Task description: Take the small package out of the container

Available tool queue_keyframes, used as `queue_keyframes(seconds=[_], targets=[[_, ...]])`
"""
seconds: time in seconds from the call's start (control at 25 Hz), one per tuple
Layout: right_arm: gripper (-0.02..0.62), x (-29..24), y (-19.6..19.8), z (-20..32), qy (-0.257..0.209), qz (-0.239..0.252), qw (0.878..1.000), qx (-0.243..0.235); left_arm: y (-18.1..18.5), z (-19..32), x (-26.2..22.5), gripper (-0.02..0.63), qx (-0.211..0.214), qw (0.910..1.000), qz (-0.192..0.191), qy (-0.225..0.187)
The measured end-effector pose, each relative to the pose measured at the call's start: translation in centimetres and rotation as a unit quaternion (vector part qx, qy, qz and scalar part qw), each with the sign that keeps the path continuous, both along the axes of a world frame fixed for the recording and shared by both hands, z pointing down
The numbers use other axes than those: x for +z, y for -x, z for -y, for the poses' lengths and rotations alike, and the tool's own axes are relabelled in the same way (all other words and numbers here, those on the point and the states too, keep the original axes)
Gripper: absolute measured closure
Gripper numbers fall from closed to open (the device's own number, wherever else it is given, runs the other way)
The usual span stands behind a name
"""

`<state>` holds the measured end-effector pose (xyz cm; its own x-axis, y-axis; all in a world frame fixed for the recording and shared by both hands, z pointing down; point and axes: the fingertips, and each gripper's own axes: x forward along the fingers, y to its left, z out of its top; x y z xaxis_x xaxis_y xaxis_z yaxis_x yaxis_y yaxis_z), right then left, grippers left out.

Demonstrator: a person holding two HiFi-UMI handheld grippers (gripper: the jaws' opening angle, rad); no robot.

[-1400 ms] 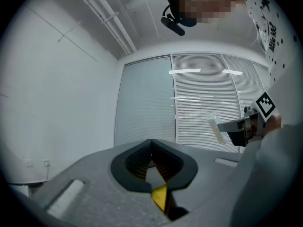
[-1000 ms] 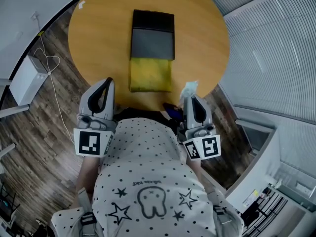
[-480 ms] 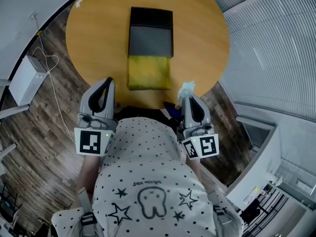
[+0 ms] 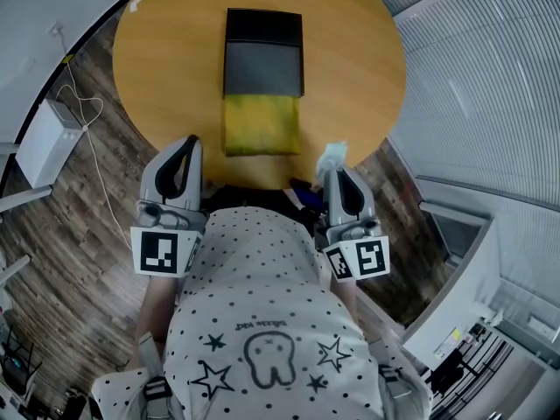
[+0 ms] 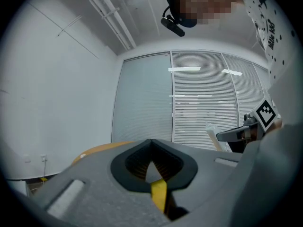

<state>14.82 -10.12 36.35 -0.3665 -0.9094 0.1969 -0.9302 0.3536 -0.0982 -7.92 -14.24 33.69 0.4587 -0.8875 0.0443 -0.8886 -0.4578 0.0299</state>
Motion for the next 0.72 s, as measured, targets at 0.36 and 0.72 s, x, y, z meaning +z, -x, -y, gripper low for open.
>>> queue_keyframes(seconds=[0.36, 0.72], targets=[[0.591, -0.47, 0.09, -0.01, -0.007, -0.002, 1.000, -0.001, 0.05, -0.01, -0.40, 0.597, 0.001, 1.0000, -0.004, -0.008], [0.591, -0.57, -0.14, -0.25, -0.010, -0.003, 1.000, 0.001, 0.07, -0.10, -0.56, 0.597, -0.001, 0.9999, -0.003, -0.011]])
